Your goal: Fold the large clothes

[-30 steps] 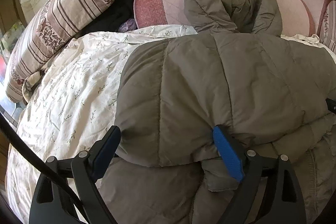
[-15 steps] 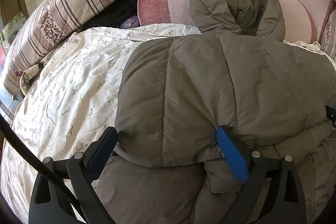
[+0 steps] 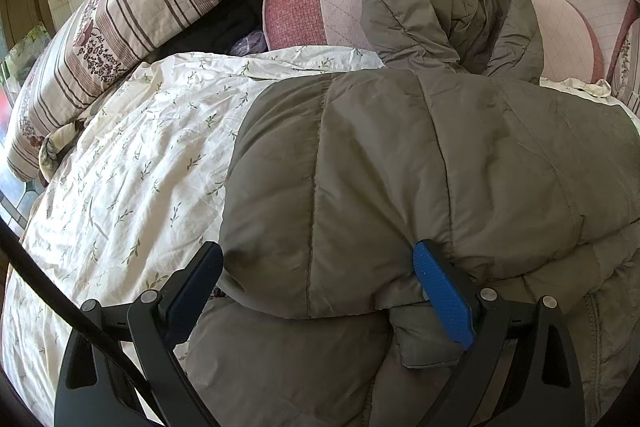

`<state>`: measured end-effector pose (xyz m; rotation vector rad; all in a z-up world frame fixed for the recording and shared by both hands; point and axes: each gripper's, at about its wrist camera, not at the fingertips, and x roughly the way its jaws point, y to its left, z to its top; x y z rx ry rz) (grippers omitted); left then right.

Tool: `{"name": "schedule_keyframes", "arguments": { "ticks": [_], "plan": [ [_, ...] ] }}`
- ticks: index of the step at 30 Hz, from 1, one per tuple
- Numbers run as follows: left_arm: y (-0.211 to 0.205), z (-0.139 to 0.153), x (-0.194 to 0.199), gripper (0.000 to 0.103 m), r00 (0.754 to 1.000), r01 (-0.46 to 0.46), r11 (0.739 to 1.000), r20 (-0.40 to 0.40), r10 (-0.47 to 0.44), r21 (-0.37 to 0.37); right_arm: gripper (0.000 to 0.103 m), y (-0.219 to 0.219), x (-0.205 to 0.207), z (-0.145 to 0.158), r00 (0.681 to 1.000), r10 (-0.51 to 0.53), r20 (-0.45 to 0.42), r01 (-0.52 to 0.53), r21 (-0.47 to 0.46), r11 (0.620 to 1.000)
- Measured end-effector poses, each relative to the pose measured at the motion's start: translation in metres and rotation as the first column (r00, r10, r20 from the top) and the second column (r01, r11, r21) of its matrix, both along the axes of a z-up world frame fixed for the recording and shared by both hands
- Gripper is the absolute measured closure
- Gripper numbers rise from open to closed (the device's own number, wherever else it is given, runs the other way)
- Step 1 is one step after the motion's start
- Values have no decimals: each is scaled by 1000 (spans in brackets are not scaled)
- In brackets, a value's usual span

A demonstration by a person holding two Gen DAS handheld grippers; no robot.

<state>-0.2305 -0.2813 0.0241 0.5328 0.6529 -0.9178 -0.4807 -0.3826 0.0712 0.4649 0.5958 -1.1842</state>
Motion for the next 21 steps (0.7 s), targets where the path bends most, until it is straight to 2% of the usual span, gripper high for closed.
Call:
{"name": "schedule_keyframes", "arguments": {
  "ticks": [2,4,6,9,16,21],
  "plan": [
    [0,0,0,7,1000,0,1000,1,0,0,31,1,7,-7,999,39,-13,-38,15,999],
    [0,0,0,7,1000,0,1000,0,0,0,31,-3,11,-17,998,59,-4,-58,69,996],
    [0,0,0,7,1000,0,1000,0,0,0,31,-13,11,-32,998,61,4,-61,153,986],
    [0,0,0,7,1000,0,1000,1,0,0,31,-20,4,-43,999,44,9,-45,201,979],
    [-1,1,-1,7,1000,0,1000,12,0,2,29,-23,8,-55,998,51,-19,-45,234,971],
    [-2,1,-2,7,1000,-1,1000,15,1,2,24,-24,7,-55,998,48,-30,-39,242,970]
  ]
}}
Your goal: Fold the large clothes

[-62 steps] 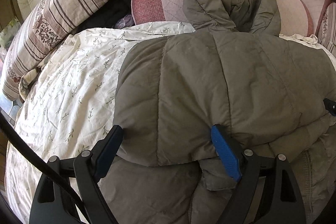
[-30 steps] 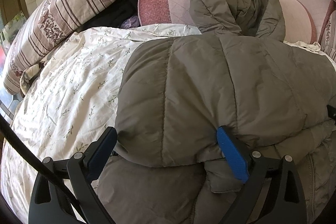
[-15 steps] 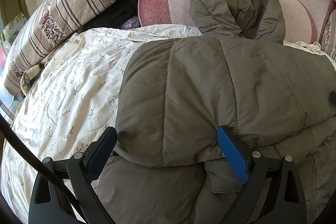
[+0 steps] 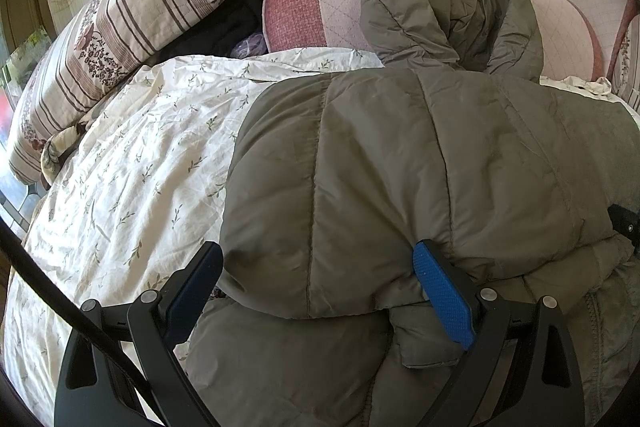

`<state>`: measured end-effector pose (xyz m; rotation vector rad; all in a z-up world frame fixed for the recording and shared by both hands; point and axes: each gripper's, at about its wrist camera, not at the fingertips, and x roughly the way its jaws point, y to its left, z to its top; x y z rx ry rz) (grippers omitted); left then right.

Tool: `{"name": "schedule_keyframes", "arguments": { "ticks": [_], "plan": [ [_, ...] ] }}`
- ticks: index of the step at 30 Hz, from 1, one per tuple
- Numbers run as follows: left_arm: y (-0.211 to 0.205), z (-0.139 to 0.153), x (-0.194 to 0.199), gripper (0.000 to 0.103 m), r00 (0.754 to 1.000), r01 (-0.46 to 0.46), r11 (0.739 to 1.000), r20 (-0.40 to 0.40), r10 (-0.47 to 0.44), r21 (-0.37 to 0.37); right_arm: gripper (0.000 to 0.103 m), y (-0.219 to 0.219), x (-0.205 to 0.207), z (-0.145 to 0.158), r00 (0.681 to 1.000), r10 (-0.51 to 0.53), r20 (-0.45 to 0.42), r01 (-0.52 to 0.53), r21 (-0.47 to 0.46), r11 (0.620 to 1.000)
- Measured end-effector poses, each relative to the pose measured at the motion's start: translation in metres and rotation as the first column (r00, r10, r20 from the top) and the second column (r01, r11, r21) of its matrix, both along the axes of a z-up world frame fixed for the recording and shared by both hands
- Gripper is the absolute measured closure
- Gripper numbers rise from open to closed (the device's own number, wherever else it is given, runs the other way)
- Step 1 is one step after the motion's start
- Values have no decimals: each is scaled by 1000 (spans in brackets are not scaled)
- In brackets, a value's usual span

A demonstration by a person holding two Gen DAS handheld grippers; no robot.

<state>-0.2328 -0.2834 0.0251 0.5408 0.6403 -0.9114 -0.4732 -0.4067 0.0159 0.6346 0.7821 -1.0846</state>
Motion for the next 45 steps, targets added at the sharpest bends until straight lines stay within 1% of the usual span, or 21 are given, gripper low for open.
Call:
{"name": "schedule_keyframes", "arguments": {
  "ticks": [13,20,23,25,28,31,32,34,36,39,42,45],
  "plan": [
    [0,1,-1,7,1000,-1,1000,13,1,3,23,2,0,-2,1000,-3,-10,3,0,1000],
    [1,5,-8,7,998,-9,1000,55,8,17,22,12,-7,8,1000,-7,8,7,25,1000],
    [4,13,-8,7,1000,1,999,15,-1,36,22,17,-17,18,999,-22,36,21,25,999],
    [7,20,-6,7,999,8,999,-35,-7,50,22,19,-23,26,998,-28,48,28,15,1000],
    [14,30,-8,7,996,-1,999,-87,5,46,22,25,-39,38,997,-47,63,46,13,999],
    [27,43,-23,7,995,8,1000,-99,-6,22,22,30,-56,44,992,-74,100,69,51,996],
    [34,48,-31,7,994,35,999,-101,-32,26,22,33,-61,46,990,-82,113,76,60,995],
    [46,54,-47,7,991,48,999,-126,-47,7,22,43,-72,51,987,-87,133,79,65,995],
    [58,57,-67,7,988,56,998,-141,-55,5,22,54,-81,53,987,-91,135,84,61,995],
    [81,55,-98,7,989,70,997,-134,-67,14,22,78,-98,52,984,-94,148,84,74,994],
    [100,49,-123,7,992,86,996,-95,-82,35,22,105,-110,45,989,-71,133,59,87,994],
    [120,39,-140,7,993,82,995,-93,-77,59,22,129,-117,36,996,-29,86,22,86,996]
  ]
}}
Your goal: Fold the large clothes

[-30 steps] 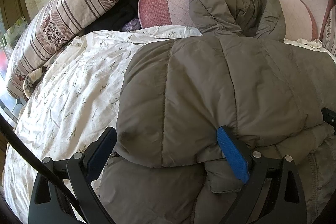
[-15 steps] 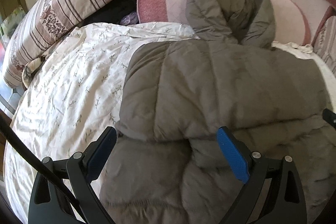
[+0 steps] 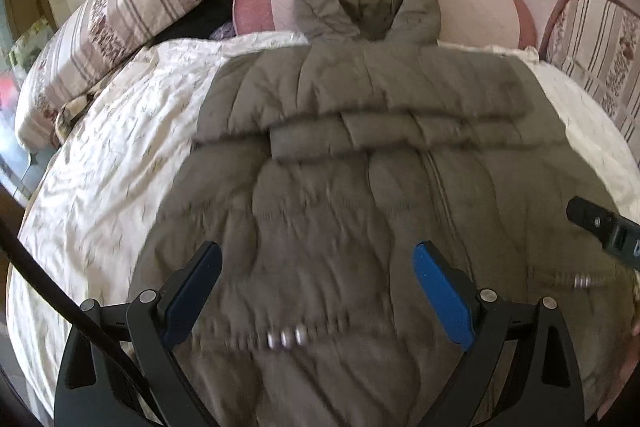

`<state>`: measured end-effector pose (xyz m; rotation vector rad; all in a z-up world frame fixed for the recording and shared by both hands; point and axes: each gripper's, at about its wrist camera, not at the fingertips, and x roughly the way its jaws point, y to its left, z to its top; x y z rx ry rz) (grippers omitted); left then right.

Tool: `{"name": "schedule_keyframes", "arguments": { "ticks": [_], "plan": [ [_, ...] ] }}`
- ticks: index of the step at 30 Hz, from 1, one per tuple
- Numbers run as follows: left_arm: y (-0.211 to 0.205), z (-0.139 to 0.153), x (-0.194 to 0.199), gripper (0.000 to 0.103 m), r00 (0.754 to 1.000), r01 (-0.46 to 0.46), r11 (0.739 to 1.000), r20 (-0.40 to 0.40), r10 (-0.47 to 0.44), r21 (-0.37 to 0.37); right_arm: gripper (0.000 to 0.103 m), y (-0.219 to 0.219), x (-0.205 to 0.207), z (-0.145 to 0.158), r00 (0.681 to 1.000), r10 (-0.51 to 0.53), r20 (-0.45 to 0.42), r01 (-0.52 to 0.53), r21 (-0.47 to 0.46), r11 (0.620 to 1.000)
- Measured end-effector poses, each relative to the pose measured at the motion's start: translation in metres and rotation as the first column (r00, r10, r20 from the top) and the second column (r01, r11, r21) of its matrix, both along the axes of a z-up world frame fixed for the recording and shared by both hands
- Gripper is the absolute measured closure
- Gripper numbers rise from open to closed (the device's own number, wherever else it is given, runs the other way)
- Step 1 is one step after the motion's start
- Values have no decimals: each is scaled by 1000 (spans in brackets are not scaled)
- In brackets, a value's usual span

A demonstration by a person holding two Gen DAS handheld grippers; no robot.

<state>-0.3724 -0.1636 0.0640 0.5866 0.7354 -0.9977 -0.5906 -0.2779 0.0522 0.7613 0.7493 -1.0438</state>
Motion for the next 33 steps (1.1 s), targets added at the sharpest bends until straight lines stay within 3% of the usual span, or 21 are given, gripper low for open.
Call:
{"name": "schedule_keyframes", "arguments": {
  "ticks": [6,9,15,18,24,33],
  "plan": [
    [14,-44,-12,7,998,-13,993,-63,20,117,23,34,-5,-26,996,54,-64,-51,37,998],
    [20,-51,-17,7,998,-33,994,-54,39,105,22,46,4,-35,986,85,-142,-83,19,996],
    [37,-55,-15,6,992,-77,995,-94,83,70,22,71,8,-37,977,123,-177,-132,-40,990],
    [51,-51,-20,6,994,-73,996,-79,76,44,22,83,4,-32,973,135,-189,-152,-76,985],
    [79,-37,-35,6,999,-38,999,-8,38,4,22,93,-21,-6,987,90,-133,-111,-161,981],
    [97,-2,-46,6,998,-55,998,35,57,-40,22,88,-45,-3,996,54,-73,-63,-122,991]
  ]
}}
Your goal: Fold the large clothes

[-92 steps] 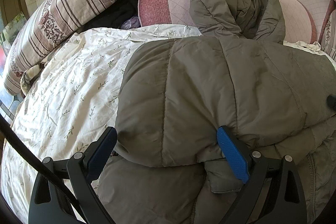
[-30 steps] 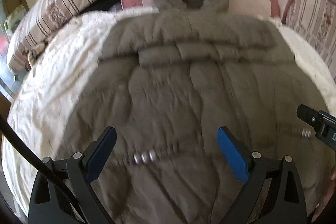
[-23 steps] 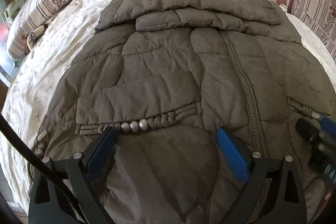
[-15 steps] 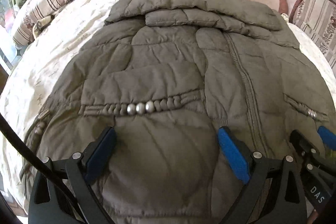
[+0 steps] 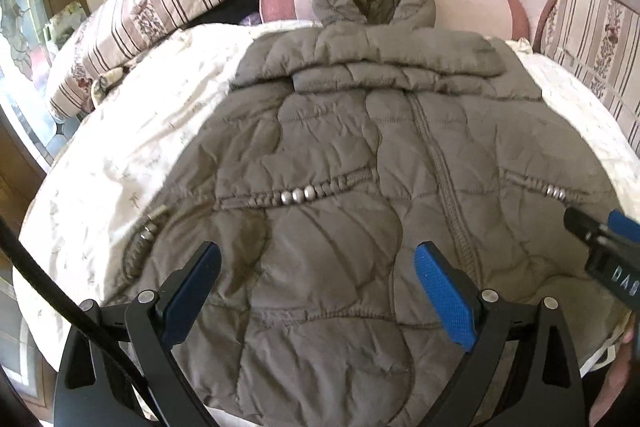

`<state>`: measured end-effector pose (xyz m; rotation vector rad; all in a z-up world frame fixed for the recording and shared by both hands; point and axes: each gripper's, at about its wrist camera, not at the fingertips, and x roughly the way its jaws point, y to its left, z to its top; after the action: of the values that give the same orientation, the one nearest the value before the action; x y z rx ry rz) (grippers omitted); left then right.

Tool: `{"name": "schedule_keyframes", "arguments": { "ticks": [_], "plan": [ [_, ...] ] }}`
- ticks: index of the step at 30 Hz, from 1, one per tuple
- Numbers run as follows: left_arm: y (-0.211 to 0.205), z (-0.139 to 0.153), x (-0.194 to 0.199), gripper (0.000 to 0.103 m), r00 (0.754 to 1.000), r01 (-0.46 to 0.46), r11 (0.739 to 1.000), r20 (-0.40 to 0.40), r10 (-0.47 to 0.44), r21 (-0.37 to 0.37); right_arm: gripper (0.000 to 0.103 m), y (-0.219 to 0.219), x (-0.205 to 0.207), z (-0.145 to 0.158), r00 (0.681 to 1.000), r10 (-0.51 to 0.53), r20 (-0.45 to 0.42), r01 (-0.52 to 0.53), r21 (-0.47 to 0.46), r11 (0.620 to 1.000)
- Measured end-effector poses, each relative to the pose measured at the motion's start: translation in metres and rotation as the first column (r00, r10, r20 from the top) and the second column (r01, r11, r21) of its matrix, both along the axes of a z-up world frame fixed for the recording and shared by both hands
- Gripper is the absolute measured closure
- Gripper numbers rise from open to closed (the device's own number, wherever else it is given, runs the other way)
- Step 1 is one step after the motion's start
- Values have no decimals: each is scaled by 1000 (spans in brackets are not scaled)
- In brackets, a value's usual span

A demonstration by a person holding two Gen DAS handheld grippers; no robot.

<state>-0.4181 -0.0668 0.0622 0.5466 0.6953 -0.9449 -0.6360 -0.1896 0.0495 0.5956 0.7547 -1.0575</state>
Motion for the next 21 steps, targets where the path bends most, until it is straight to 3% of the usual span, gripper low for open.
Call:
{"name": "schedule_keyframes", "arguments": {
  "ticks": [8,21],
  "plan": [
    [-12,27,1,6,1000,4,998,16,-3,-60,22,-4,-1,-1,1000,6,9,-6,-14,1000],
    [-45,19,36,6,998,-14,996,-60,8,-91,22,-15,16,-27,996,10,-86,-11,-9,1000]
  ]
}}
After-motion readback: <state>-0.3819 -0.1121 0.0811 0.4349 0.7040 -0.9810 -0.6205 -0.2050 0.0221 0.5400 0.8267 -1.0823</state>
